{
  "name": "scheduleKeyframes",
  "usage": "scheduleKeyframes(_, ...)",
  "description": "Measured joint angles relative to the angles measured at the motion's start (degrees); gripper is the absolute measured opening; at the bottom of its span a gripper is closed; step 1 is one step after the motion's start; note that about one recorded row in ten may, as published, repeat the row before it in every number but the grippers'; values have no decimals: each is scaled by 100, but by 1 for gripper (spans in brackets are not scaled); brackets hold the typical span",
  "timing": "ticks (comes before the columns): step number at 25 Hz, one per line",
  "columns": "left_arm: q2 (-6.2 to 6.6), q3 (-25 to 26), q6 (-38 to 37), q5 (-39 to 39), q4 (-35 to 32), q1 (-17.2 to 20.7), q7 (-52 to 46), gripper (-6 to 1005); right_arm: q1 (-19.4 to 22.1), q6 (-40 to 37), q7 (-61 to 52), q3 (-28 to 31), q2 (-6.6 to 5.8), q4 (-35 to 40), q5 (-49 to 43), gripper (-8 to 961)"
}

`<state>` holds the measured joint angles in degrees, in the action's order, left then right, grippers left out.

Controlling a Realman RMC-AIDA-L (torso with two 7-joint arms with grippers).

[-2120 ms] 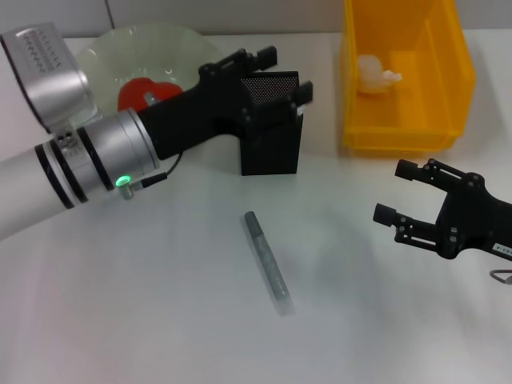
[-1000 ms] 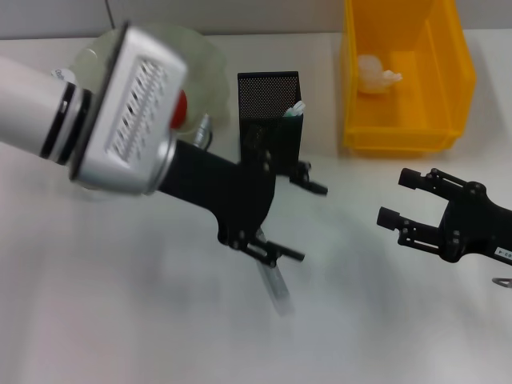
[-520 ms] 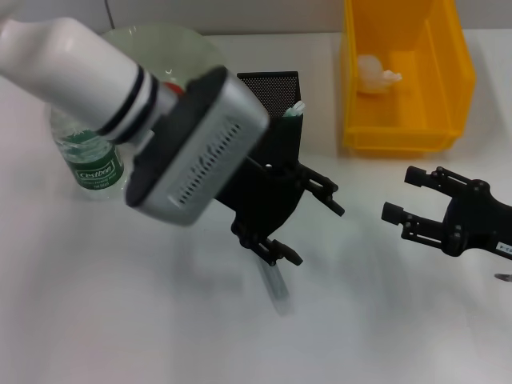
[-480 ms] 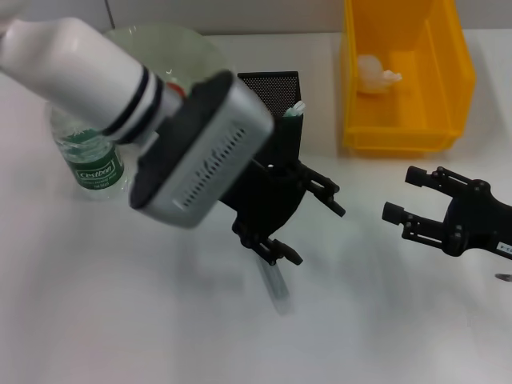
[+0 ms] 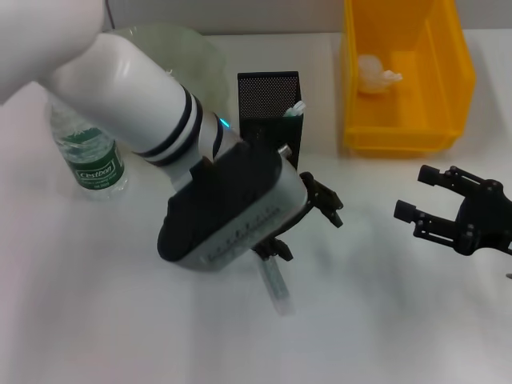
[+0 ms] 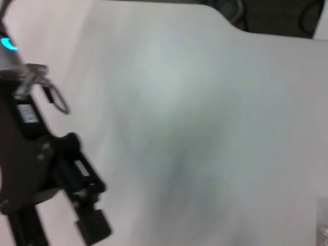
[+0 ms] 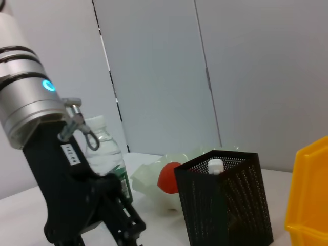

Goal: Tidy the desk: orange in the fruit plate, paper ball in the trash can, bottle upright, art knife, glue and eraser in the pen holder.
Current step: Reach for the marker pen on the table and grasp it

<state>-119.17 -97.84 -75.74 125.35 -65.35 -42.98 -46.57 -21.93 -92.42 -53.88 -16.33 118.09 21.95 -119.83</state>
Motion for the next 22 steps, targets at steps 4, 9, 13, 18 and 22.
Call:
scheduleKeyframes(4,0,-299,43,348,-403,114,-323,765,0,5,0,8,-35,2,4,792)
scheduleKeyframes(9,0,-685,64,870,-882,214,-839,763,-11,1,-33,15,-69,3,5,791)
scheduleKeyframes(13,0,-889,94,1196,-1177,343,-960,762,-16,-1,-52,33,-83,3,5,791)
scheduleKeyframes(18,0,-953,72,1318,-1238,372,-887,760,-18,0,-59,59,-87,2,5,791)
scheduleKeyframes(22,0,-956,-39,1404,-1197,299,-893,741,-31,0,-61,60,-80,2,25,791)
